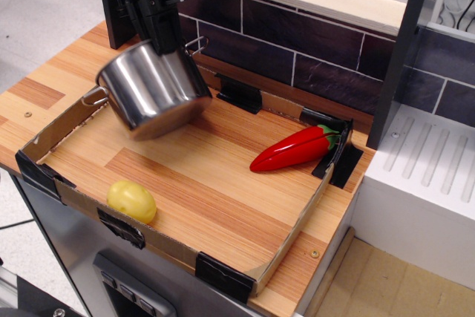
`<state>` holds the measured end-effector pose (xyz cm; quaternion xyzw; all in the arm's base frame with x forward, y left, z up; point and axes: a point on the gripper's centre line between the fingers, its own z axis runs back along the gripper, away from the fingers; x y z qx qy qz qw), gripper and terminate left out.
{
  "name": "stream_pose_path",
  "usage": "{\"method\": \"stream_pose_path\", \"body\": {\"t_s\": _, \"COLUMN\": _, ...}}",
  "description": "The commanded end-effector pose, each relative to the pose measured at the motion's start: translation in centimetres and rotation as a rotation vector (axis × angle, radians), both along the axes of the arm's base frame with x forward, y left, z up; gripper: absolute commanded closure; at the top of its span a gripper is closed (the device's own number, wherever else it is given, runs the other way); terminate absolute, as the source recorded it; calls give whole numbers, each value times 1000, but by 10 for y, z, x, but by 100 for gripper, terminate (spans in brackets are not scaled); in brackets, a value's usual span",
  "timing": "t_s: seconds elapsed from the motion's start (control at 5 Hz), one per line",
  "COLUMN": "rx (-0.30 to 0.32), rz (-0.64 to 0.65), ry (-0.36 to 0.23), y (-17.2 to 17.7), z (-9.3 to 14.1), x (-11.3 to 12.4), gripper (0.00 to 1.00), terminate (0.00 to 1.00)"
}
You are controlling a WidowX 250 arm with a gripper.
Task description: Topple metal pot
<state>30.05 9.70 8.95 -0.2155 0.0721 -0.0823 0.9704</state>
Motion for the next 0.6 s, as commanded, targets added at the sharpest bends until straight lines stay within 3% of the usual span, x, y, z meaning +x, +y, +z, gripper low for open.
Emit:
{"method": "stream_pose_path", "body": {"t_s": 0.0, "rx": 107, "rz": -18, "ry": -156, "y": 37, "z": 14, "x": 7, "gripper": 0, "terminate": 0}}
{"method": "stream_pose_path", "body": {"t_s": 0.2, "rx": 194, "rz": -15, "ry": -275, "y": 42, "z": 28, "x": 4, "gripper": 0, "terminate": 0}}
{"method": "stream_pose_path", "body": {"t_s": 0.4, "rx": 329, "rz": 3, "ry": -394, "y": 50, "z": 57, "x": 6, "gripper": 0, "terminate": 0}}
